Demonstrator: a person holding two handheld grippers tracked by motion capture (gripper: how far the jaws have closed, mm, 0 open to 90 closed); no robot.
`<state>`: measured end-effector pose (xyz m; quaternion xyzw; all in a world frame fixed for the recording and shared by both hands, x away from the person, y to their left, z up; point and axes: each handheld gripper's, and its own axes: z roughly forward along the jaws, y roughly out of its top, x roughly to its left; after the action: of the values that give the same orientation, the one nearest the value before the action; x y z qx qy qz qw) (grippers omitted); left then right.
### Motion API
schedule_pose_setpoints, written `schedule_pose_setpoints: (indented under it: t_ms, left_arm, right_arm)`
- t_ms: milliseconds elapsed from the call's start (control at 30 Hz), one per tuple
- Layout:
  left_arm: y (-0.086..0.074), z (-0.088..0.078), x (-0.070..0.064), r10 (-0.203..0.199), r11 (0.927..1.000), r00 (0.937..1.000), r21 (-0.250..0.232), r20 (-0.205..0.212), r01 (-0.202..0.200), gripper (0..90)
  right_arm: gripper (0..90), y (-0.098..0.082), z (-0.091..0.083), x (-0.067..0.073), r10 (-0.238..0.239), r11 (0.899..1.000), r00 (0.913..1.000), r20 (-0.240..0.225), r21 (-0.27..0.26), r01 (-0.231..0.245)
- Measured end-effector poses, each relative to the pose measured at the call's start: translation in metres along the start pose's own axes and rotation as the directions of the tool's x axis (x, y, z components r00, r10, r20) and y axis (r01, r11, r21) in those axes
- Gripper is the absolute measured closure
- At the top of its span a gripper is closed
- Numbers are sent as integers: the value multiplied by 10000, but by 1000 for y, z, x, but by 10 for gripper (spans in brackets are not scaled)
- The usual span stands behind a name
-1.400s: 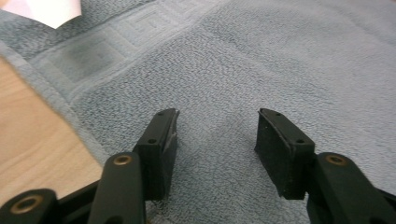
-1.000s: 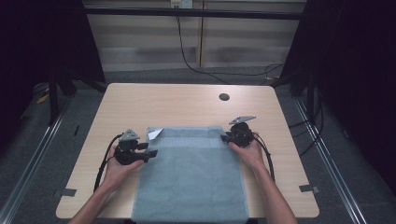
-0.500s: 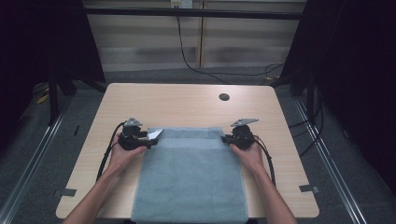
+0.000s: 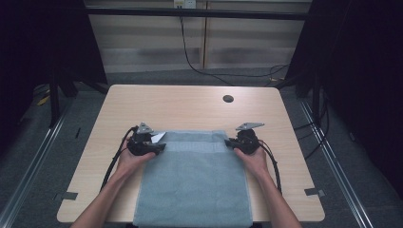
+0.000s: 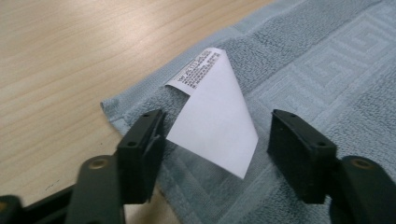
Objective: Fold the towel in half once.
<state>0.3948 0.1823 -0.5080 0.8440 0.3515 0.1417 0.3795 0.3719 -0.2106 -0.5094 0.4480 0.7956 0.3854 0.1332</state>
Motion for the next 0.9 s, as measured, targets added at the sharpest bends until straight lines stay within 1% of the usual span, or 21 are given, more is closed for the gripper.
schedule_pose_setpoints:
  t_ms: [67,133,233,300,367,400,467,533,567,633,667,700,767,800,833,900]
  left_arm:
    - [-1,-1,-1,9,10000,10000,-22,52,-9,416]
    - [-2,-2,-2,205,9998,9996,-49,201,-204,465]
    - [-1,-4,-4,350,9994,9983,-37,470,-348,600]
    - [-1,-4,-5,184,9998,9981,-75,590,-180,698]
    - [-2,-3,-2,-179,9998,9957,-109,912,189,786]
    - [-2,-3,-1,-333,9993,9946,-117,978,347,812]
    - [-2,-4,1,-543,9983,9927,-143,1077,561,829]
    - [-2,-7,3,-734,9971,9888,-113,1296,755,834]
    - [-2,-8,4,-827,9961,9871,-178,1369,859,836]
    - [-1,-13,5,-1055,9928,9821,-398,1563,1129,836]
    - [0,-16,5,-1045,9923,9804,-489,1668,1141,836]
    - [2,-19,5,-1139,9899,9783,-642,1728,1266,836]
    - [5,-24,5,-1177,9873,9759,-839,1837,1349,836]
    - [6,-27,5,-1139,9869,9762,-923,1843,1326,835]
    - [8,-29,5,-1186,9855,9766,-989,1797,1378,833]
    - [12,-33,6,-1259,9828,9748,-1104,1843,1478,834]
  right_arm:
    - [831,0,0,2,-6,10000,10000,-2,0,6]
    - [831,-1,0,4,12,10000,10000,-18,-18,-12]
    - [831,-1,-1,5,17,10000,10000,-43,-5,-17]
    - [831,-1,-1,6,12,10000,10000,-60,-1,-12]
    - [832,-1,-1,6,6,10000,10000,-48,51,-6]
    - [834,-1,-1,6,22,10000,10000,-52,59,-22]
    - [838,0,-1,5,59,9999,9999,-114,85,-58]
    - [843,0,-1,3,204,9998,9995,-246,95,-202]
    - [843,0,-2,3,316,9994,9991,-276,114,-313]
    - [845,1,-4,2,334,9994,9988,-366,76,-331]
    - [845,2,-5,2,338,9994,9987,-392,5,-338]
    - [845,4,-7,2,336,9994,9984,-456,-87,-341]
    - [846,9,-14,2,425,9982,9975,-568,-392,-447]
    - [846,11,-18,2,430,9971,9971,-620,-595,-467]
    - [846,14,-22,2,470,9959,9964,-705,-741,-522]
    - [847,19,-29,1,492,9941,9955,-813,-920,-566]
